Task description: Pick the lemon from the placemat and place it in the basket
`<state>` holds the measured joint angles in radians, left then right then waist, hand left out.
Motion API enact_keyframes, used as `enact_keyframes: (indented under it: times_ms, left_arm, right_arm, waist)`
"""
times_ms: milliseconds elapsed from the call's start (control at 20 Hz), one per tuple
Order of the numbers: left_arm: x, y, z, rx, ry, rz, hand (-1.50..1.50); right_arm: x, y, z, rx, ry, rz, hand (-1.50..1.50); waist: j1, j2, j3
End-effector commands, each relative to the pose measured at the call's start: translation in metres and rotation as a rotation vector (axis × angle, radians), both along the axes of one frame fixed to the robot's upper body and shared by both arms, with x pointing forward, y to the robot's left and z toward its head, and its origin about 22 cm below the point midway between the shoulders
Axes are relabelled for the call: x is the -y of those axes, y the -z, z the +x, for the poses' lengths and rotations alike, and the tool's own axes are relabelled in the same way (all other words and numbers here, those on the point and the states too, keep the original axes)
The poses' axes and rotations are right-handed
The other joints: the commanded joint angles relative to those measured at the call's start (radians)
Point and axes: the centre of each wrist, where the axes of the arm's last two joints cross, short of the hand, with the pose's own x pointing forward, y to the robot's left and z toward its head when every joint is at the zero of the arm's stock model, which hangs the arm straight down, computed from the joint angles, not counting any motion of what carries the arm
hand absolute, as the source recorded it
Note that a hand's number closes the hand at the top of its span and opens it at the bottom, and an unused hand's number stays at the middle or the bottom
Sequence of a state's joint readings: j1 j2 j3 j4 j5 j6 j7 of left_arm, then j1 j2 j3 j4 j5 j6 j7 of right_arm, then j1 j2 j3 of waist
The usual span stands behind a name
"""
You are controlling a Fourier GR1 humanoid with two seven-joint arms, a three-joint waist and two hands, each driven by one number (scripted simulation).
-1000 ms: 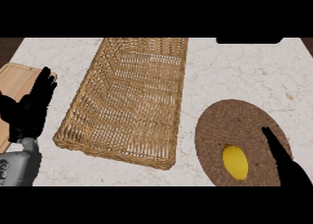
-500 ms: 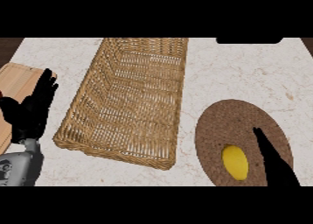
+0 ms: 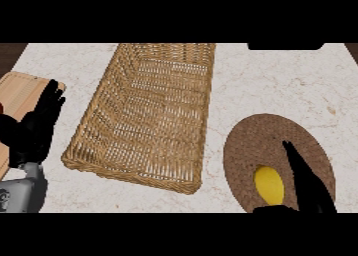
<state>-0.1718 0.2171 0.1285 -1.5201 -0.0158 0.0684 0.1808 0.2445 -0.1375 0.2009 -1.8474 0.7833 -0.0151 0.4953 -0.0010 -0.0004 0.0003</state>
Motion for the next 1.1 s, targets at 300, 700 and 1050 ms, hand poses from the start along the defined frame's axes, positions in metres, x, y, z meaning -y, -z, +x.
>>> enact_keyframes:
  times_ms: [300, 700, 1050]
  left_arm:
    - [-0.011, 0.002, 0.01, -0.001, -0.01, -0.017, 0.0]
    - [-0.01, -0.011, 0.007, -0.005, -0.008, 0.001, 0.0]
    - [-0.005, 0.01, 0.0, -0.003, 0.008, 0.007, 0.0]
  right_arm:
    - [-0.003, 0.02, 0.003, -0.04, -0.011, 0.0, -1.5]
    - [0.004, 0.044, -0.002, -0.15, -0.201, -0.067, 1.5]
    - [-0.012, 0.054, -0.003, -0.104, -0.197, 0.009, 1.5]
  waist:
    - [-0.002, 0.0, 0.0]
    - [0.003, 0.0, 0.0]
    - [0.0, 0.001, 0.0]
